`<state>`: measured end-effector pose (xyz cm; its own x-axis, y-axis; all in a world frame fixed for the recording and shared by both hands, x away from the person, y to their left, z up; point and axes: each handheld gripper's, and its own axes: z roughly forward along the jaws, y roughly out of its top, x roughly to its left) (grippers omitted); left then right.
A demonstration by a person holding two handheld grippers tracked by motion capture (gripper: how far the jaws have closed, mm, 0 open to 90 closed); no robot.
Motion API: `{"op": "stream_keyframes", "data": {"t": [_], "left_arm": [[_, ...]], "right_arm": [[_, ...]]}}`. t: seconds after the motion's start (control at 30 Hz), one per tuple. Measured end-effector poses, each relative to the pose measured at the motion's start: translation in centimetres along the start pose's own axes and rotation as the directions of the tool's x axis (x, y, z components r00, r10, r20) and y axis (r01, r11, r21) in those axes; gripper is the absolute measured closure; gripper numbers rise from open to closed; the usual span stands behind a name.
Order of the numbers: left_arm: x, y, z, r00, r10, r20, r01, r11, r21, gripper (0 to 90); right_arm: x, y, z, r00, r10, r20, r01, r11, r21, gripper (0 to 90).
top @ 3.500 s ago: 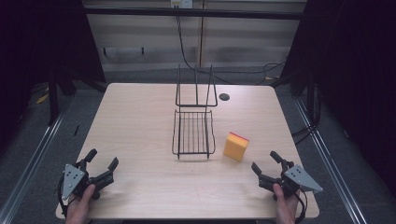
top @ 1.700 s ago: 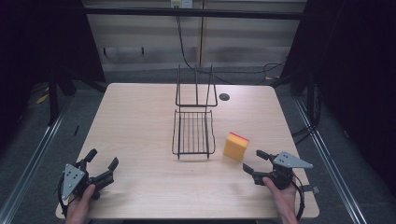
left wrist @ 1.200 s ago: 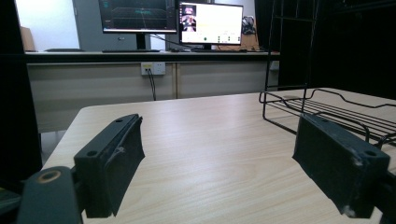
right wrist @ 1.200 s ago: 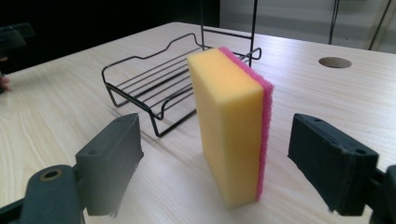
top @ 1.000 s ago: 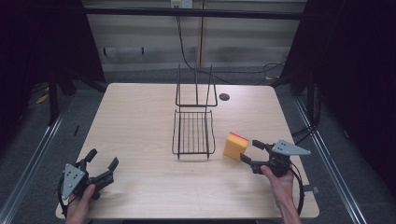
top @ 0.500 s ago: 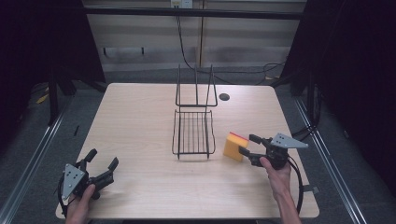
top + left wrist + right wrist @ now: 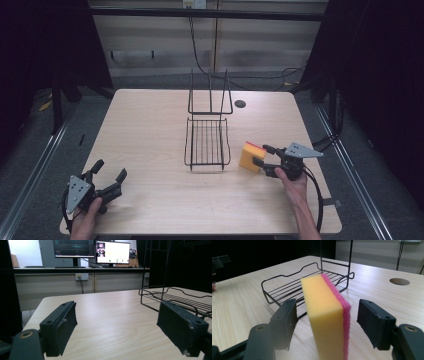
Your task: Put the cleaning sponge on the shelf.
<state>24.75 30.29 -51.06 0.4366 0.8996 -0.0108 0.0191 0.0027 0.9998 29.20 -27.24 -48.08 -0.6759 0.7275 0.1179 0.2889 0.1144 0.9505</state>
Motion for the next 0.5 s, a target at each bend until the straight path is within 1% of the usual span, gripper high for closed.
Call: {"op": "stream_keyframes", "data": {"t": [0.1,0.13,0.23,0.27,0.3,0.37,0.4,0.5], "left_arm": [[0.0,0.0,0.0,1.0,0.0,0.0,0.0,1.0,0.0,15.6],[0.0,0.0,0.0,1.0,0.0,0.0,0.0,1.0,0.0,15.6],[0.0,0.0,-0.01,1.0,0.0,0.0,0.0,1.0,0.0,15.6],[0.0,0.0,-0.01,1.0,0.0,0.0,0.0,1.0,0.0,15.6],[0.0,0.0,-0.02,1.0,0.0,0.001,0.0,1.0,0.001,15.6],[0.0,0.0,0.0,1.0,0.0,0.0,0.0,1.0,0.0,15.6],[0.0,0.0,-0.01,1.0,0.0,0.001,0.0,1.0,0.0,15.6],[0.0,0.0,-0.02,1.0,0.0,0.001,0.0,1.0,0.001,15.6]], "right_arm": [[-0.03,-0.02,0.11,1.0,0.003,-0.008,-0.003,1.0,0.0,34.3],[0.01,-0.01,0.23,0.9999,-0.001,-0.01,0.001,1.0,0.004,37.5],[0.01,-0.08,0.36,1.0,-0.006,-0.006,0.006,1.0,0.012,38.2],[-0.01,-0.12,0.43,0.9999,-0.006,-0.015,0.006,1.0,0.012,39.3],[0.02,-0.15,0.49,0.9999,-0.005,-0.015,0.005,1.0,0.013,39.5],[0.06,-0.16,0.66,0.9998,-0.013,-0.018,0.013,1.0,0.013,42.4],[0.13,-0.16,0.77,0.9997,-0.016,-0.02,0.016,1.0,0.014,45.8],[0.15,-0.1,0.84,0.9997,-0.018,-0.018,0.019,1.0,0.016,48.1]]}}
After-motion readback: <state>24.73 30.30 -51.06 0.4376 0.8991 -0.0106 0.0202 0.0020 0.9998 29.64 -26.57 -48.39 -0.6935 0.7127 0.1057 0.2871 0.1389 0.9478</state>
